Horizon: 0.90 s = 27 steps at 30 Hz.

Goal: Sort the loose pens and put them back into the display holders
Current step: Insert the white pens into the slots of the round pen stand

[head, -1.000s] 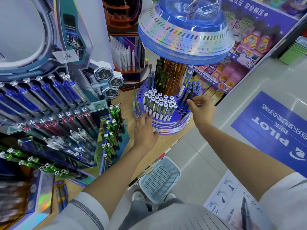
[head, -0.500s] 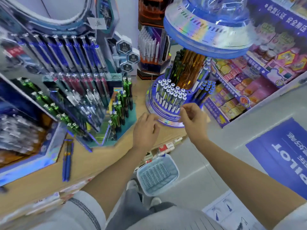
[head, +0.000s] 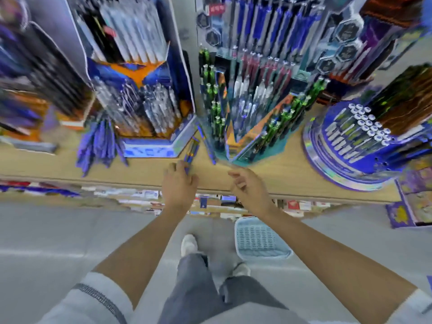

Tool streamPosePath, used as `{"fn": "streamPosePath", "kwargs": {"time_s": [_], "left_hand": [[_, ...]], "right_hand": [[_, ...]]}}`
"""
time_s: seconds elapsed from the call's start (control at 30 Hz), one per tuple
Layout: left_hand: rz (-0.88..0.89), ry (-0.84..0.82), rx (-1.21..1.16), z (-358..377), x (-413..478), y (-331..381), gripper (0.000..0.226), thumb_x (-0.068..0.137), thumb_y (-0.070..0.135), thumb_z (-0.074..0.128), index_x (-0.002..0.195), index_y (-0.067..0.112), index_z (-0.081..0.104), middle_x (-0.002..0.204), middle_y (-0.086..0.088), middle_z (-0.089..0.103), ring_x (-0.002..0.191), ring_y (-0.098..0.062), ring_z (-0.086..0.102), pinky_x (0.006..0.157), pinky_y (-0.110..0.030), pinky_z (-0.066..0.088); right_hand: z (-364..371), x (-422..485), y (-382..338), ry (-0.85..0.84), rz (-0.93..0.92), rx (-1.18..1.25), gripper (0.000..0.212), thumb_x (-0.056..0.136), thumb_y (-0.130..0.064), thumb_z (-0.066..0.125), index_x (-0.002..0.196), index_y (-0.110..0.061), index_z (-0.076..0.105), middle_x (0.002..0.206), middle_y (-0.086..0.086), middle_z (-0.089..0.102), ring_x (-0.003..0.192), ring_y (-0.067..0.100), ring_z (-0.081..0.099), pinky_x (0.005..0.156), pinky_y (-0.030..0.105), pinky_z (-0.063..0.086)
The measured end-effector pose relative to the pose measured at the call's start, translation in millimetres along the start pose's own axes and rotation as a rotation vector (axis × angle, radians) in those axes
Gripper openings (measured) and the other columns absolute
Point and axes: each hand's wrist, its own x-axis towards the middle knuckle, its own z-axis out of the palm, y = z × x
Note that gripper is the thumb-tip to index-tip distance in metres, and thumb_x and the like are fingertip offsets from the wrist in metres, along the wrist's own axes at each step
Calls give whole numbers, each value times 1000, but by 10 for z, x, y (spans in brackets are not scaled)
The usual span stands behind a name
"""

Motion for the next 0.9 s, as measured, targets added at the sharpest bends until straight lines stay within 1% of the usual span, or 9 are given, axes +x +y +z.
{"fn": "streamPosePath", "kwargs": {"time_s": [0.1, 0.17, 0.33, 0.43, 0.5, 0.6, 0.77, 0.83, 0.9], "left_hand": [[-2, -152, 158, -26, 231, -75, 45, 86, 26, 63, 122, 2, 50, 116, -22, 51, 109, -40, 45, 90, -46, 36], [18, -211, 203, -39, 361, -103, 45, 87, 27, 63, 122, 4, 46, 119, -19, 50, 110, -38, 48, 86, -44, 40], [54, -331, 187, -108, 619, -215, 39, 78, 26, 65, 107, 4, 48, 102, -15, 60, 95, -37, 60, 66, -36, 41], [109, -392, 301, -188, 693, -266, 40, 80, 32, 64, 104, 5, 48, 101, -12, 61, 95, -34, 61, 64, -34, 40], [153, -422, 375, -227, 714, -314, 39, 81, 34, 61, 104, 6, 49, 100, -11, 60, 95, -32, 61, 67, -34, 43], [215, -423, 393, -272, 733, -425, 22, 81, 32, 58, 88, 13, 51, 93, -10, 62, 90, -31, 63, 64, -32, 43], [232, -486, 216, -419, 771, -575, 15, 88, 28, 55, 81, 15, 51, 81, -10, 57, 87, -33, 59, 62, -31, 34], [192, -519, 77, -469, 803, -633, 14, 90, 25, 55, 93, 13, 59, 85, -13, 61, 84, -33, 57, 62, -31, 31], [184, -551, -14, -514, 809, -696, 9, 92, 22, 55, 88, 14, 57, 76, -9, 57, 75, -29, 51, 60, -32, 27]], "right_hand": [[193, 207, -126, -37, 25, -27, 39, 84, -8, 60, 122, -18, 60, 103, 4, 60, 77, 13, 55, 77, 29, 46], [326, 344, -187, -14, 63, -24, 43, 85, -7, 62, 127, -16, 58, 99, 3, 59, 73, 14, 54, 76, 29, 46], [580, 545, -336, 150, 125, -285, 45, 89, -18, 60, 134, -15, 54, 100, 10, 65, 86, 29, 63, 79, 39, 48], [690, 599, -471, 155, 200, -416, 45, 93, -23, 55, 136, -15, 50, 90, 11, 69, 85, 35, 63, 72, 40, 47], [748, 666, -527, 151, 265, -482, 42, 94, -25, 52, 135, -16, 49, 91, 13, 69, 87, 35, 64, 71, 40, 46], [768, 742, -561, 151, 289, -551, 37, 95, -25, 51, 131, -18, 51, 96, 11, 69, 90, 34, 64, 65, 35, 40], [770, 790, -560, 140, 275, -611, 42, 96, -25, 49, 137, -17, 44, 90, 14, 68, 83, 34, 65, 58, 32, 37], [803, 802, -550, 145, 282, -605, 39, 95, -26, 51, 132, -16, 47, 87, 14, 67, 82, 35, 65, 57, 33, 38], [831, 811, -550, 139, 283, -601, 30, 94, -27, 54, 121, -14, 52, 83, 13, 67, 81, 34, 66, 56, 33, 38]]}}
